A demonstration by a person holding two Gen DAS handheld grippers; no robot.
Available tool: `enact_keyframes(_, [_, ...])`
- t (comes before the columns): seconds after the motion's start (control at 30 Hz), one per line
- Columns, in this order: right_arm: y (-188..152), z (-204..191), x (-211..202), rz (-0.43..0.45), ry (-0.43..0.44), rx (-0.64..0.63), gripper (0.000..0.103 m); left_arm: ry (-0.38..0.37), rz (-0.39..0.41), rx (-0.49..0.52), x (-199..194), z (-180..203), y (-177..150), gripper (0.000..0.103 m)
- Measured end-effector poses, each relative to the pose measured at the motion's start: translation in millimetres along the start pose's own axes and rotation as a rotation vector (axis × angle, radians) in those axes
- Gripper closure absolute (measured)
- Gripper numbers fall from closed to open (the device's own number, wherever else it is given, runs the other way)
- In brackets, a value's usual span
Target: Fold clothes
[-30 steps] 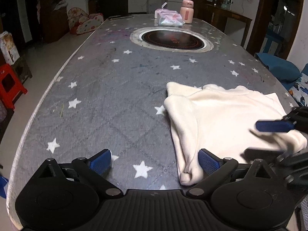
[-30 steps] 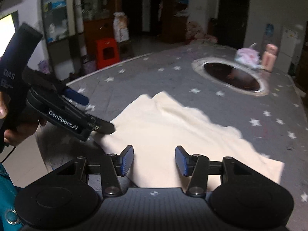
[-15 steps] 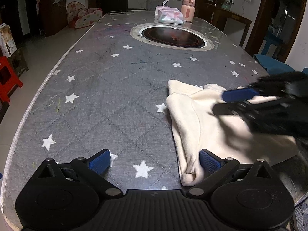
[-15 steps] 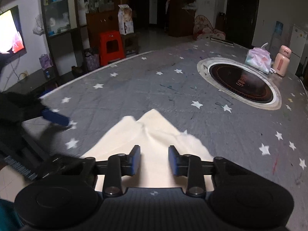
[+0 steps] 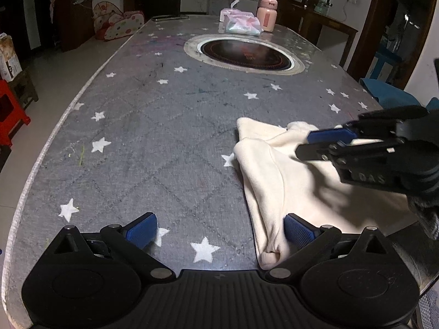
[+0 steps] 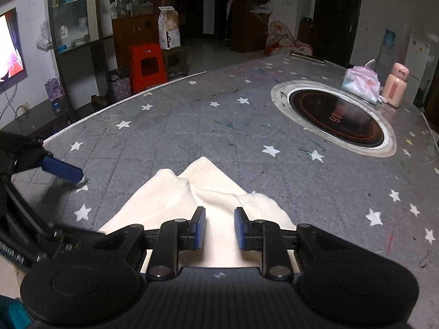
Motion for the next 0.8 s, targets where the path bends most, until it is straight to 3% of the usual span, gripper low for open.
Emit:
enact_keyframes(0.37, [-25.2, -12.2, -40.5, 0.040, -0.021, -0.007, 0.060, 0.029, 0.033, 0.008, -9.2, 0.6, 0.9, 0.000])
enact_keyframes(0.67, [-39.6, -29.9, -62.7, 0.092, -0.027, 0.003, 0.031, 0.043, 0.060, -0.011, -13.6, -5.2, 2.5, 0.000])
enact_keyframes(0.73, [-43.1, -33.5, -66.8, 0.108, -0.034, 0.004, 0.020, 0.048, 0.068, -0.014, -15.0, -6.5, 2.8, 0.000])
enact_keyframes(0.8, [-46.4, -36.6, -69.6, 0.117, -0.043, 0.000, 0.017, 0.054, 0.071, -0.012, -15.7, -6.9, 3.0, 0.000])
Point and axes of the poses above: each gripper's, at about its wrist camera, not at the fingertips, and x roughly the way its jaws point, z to its right, y to its top, the point moved 4 cm from there along x, roughly the way its jaws point, and after that the axes turned 6 degrees about x, right-handed, at the moved point
